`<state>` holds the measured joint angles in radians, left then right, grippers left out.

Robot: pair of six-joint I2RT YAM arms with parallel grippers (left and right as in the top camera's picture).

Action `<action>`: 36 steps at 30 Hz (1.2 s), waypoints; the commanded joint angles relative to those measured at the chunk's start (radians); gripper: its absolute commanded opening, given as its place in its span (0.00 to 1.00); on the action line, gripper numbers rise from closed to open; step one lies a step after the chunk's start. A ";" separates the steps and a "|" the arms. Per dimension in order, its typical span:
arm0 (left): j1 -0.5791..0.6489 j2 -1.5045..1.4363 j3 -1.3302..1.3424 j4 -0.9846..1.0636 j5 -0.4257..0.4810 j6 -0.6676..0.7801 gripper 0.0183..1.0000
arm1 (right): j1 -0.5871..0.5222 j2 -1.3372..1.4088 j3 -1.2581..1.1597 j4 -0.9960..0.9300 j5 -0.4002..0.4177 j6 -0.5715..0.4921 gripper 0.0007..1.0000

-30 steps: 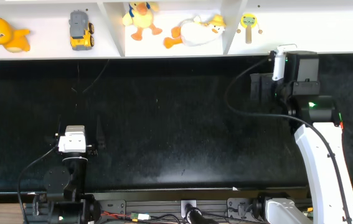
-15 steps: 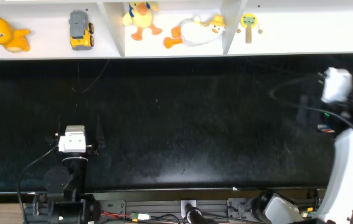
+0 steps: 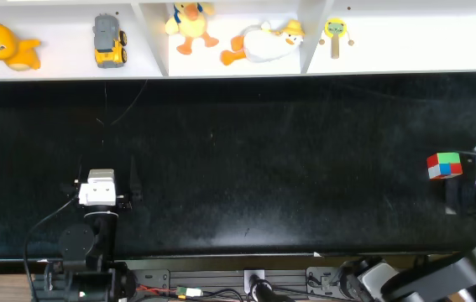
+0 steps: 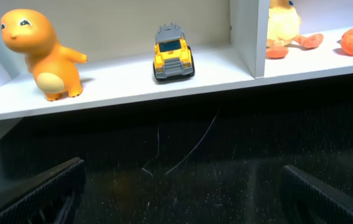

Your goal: Store Toys

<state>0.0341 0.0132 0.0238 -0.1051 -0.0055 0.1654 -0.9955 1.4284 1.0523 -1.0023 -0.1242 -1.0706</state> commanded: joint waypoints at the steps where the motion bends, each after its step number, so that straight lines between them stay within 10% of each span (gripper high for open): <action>1: 0.000 -0.011 -0.007 0.003 -0.012 0.018 1.00 | -0.035 0.053 -0.008 0.047 -0.026 -0.096 1.00; 16: 0.000 -0.011 -0.007 0.003 -0.012 0.018 1.00 | -0.018 0.154 -0.008 0.131 -0.273 0.034 1.00; 36: 0.000 -0.011 -0.007 0.003 -0.012 0.018 1.00 | 0.099 0.193 -0.012 0.196 -0.270 0.197 1.00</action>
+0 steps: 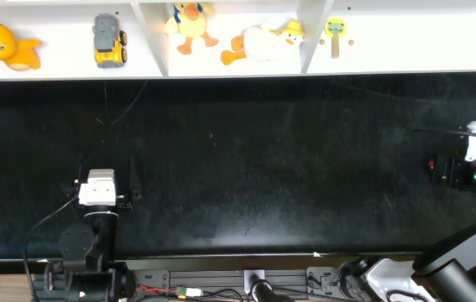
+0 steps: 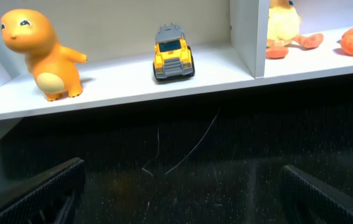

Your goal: Store Toys

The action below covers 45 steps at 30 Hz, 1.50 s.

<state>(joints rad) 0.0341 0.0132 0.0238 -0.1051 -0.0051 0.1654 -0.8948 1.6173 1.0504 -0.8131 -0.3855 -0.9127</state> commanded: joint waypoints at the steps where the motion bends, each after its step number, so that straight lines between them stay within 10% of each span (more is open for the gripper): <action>1: 0.000 -0.011 -0.007 0.003 -0.012 0.018 1.00 | -0.002 0.005 -0.011 0.007 -0.001 0.042 0.99; 32: 0.000 -0.011 -0.007 0.003 -0.012 0.018 1.00 | 0.050 0.006 -0.089 0.096 0.113 0.015 0.99; 45: 0.000 -0.011 -0.007 0.003 -0.012 0.018 1.00 | 0.055 0.006 -0.089 0.097 0.121 0.027 0.68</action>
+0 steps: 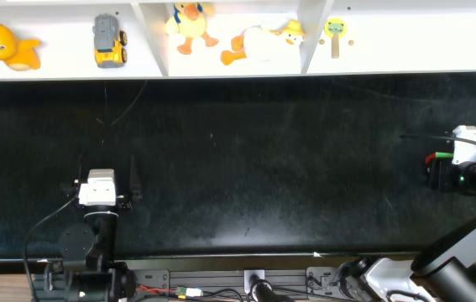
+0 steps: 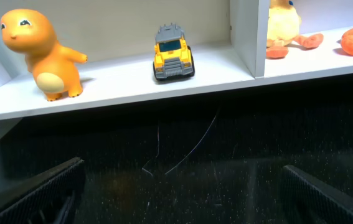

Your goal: Store Toys

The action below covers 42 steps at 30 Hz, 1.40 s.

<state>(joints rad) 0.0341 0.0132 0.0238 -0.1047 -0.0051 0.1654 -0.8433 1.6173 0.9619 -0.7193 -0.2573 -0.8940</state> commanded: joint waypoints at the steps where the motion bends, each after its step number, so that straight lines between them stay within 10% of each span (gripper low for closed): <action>1: 0.000 -0.011 -0.007 0.003 -0.012 0.018 1.00 | 0.004 0.006 0.000 0.002 -0.007 0.009 0.68; 42: 0.000 -0.011 -0.007 0.003 -0.012 0.018 1.00 | 0.188 -0.085 0.351 -0.082 0.023 0.132 0.51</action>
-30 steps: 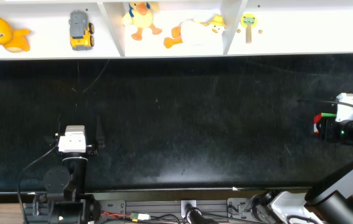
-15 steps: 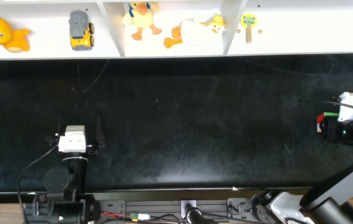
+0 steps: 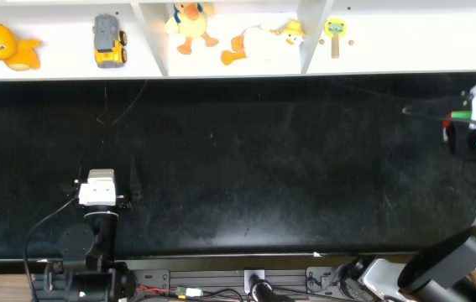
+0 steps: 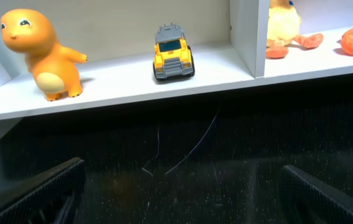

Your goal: Store Toys

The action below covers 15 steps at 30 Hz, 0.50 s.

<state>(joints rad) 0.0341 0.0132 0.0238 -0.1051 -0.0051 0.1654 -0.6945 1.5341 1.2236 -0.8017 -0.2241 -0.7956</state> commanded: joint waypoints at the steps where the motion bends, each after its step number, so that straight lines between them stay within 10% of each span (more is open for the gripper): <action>1: 0.000 -0.011 -0.007 0.003 -0.012 0.018 1.00 | 0.051 0.008 0.110 -0.003 -0.009 0.038 0.51; 15: 0.000 -0.011 -0.007 0.003 -0.012 0.018 1.00 | 0.175 0.269 0.394 -0.013 0.015 0.135 0.51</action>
<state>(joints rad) 0.0341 0.0132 0.0238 -0.1051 -0.0055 0.1654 -0.5396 1.7672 1.5551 -0.8162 -0.2050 -0.6975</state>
